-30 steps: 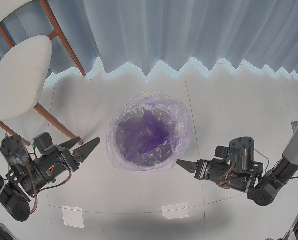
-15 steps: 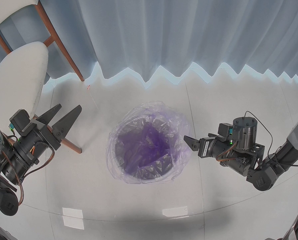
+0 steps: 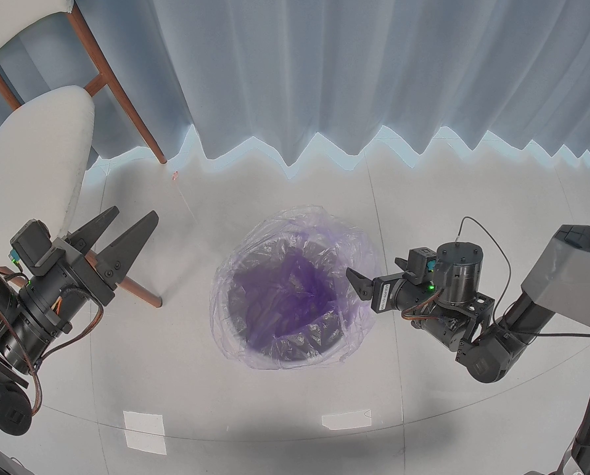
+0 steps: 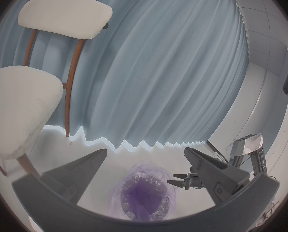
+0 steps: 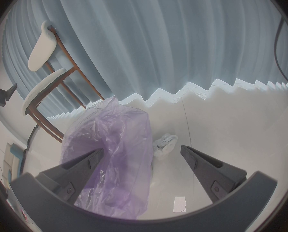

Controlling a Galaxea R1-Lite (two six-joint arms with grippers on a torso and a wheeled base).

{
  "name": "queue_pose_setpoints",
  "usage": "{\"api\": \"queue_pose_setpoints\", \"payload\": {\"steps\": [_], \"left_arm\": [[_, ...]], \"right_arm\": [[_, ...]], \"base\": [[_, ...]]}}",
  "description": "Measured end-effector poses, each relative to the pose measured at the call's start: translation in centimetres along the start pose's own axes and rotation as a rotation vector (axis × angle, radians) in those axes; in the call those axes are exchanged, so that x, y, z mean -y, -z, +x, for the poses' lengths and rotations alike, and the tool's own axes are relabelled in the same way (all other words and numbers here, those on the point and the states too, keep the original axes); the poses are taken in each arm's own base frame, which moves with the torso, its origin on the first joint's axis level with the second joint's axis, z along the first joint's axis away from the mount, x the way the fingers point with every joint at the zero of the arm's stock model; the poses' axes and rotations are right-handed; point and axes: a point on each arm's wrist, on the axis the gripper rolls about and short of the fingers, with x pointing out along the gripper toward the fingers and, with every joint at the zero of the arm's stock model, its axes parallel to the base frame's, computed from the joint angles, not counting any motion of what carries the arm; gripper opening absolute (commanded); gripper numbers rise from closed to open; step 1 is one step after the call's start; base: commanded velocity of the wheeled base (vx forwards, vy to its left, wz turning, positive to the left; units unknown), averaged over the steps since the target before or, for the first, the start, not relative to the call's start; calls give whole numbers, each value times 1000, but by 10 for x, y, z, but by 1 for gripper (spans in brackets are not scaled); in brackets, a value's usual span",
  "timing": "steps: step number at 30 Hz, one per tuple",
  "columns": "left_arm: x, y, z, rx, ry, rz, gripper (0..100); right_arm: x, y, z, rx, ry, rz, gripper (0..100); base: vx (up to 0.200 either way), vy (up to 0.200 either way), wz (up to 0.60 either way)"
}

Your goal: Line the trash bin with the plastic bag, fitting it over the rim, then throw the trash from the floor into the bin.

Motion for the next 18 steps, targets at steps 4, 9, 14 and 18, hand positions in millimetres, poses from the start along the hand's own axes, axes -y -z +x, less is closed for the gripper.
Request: {"api": "queue_pose_setpoints", "payload": {"steps": [4,9,14,18], "left_arm": [[1,2,-1,-8,5,-3,100],[2,3,-1,-12,5,-5,100],[2,3,-1,-14,5,-6,100],[2,4,-2,-17,4,-6,100]], "right_arm": [[2,2,9,17,2,12,0],[5,-7,17,82,-4,111,0],[20,-11,20,101,11,192,0],[37,-11,23,101,22,267,0]], "base": [[0,0,0],[0,0,0],[0,0,0],[0,0,0]]}}
